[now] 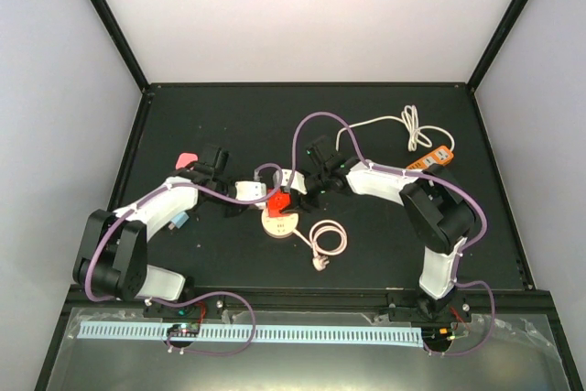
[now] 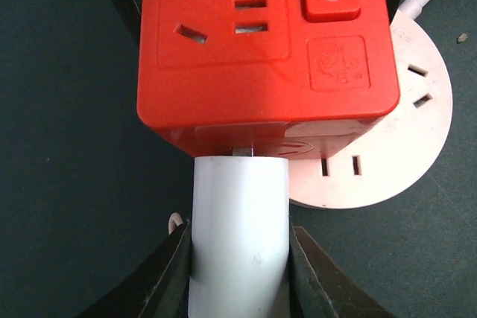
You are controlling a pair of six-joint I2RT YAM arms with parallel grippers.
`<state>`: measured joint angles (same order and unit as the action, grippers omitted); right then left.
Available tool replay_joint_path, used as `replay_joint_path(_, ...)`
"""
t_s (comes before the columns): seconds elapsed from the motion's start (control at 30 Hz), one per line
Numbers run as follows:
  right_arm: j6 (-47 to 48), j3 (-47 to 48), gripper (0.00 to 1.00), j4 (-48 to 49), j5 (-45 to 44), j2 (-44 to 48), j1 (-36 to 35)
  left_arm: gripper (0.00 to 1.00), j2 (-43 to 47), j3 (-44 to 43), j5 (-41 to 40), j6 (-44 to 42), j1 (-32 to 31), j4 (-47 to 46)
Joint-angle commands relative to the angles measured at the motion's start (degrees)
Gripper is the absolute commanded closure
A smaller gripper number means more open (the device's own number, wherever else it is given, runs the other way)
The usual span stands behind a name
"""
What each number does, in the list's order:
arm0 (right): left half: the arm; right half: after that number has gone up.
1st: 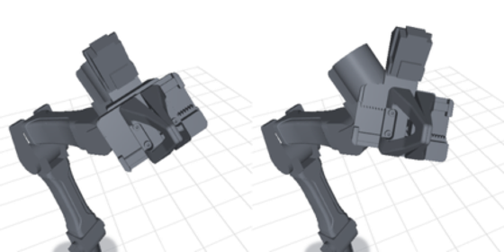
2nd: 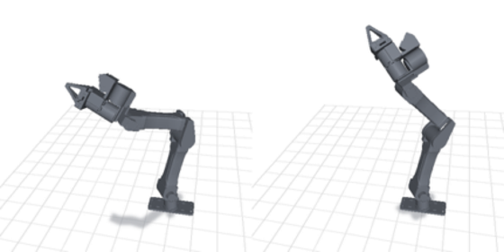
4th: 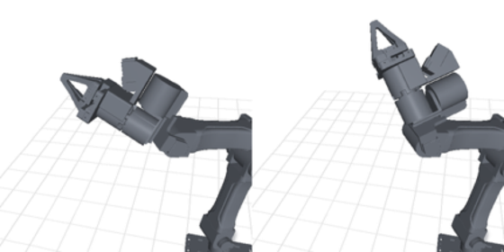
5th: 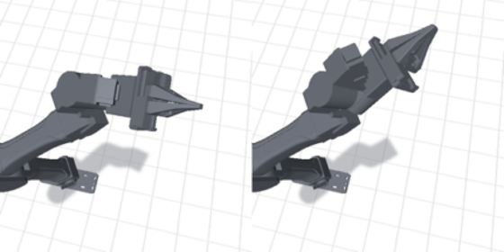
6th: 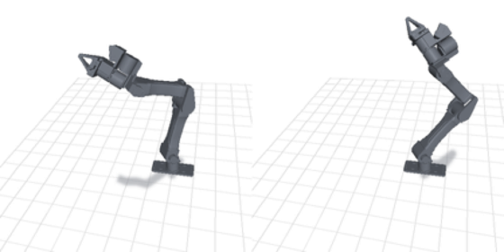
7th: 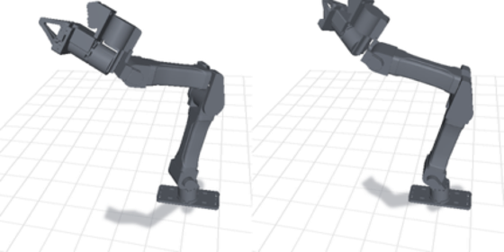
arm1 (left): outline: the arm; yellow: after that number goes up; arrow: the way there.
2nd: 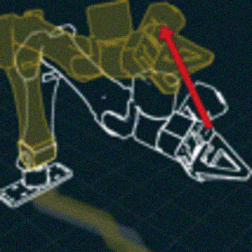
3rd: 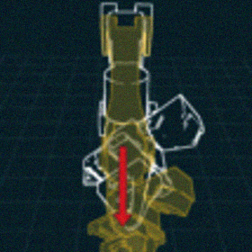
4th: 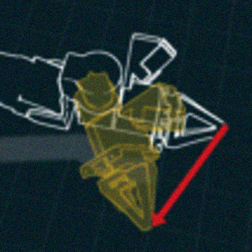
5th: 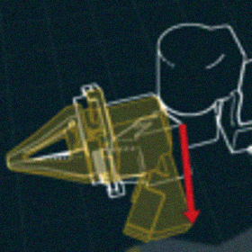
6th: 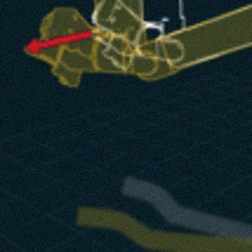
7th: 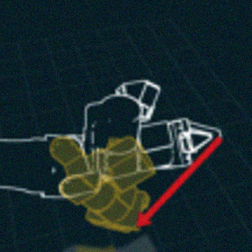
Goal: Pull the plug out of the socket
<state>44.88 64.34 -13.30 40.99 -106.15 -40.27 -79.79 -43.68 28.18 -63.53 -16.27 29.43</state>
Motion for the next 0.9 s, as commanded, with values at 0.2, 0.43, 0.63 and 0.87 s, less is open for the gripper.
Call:
replay_joint_path(0.2, -0.5, 0.9, 0.97, -9.9, -4.4, -2.3, 2.1, 0.98, 1.6, 0.4, -9.2, -2.6, 5.7, 3.5)
replay_joint_path(0.43, -0.3, 1.1, 0.97, -10.4, -4.1, -2.4, 2.1, 0.98, 2.8, -0.9, -7.1, -2.8, 6.2, 5.5)
replay_joint_path(0.63, -0.2, 1.0, 0.96, -10.7, -3.8, -2.3, 2.1, 0.98, 6.0, -3.7, -3.2, -0.7, 6.3, 10.1)
replay_joint_path(0.87, -0.1, 1.1, 0.92, -11.1, -3.5, -2.2, 2.0, 0.95, 8.0, -11.1, -1.3, 5.4, 9.4, 15.1)
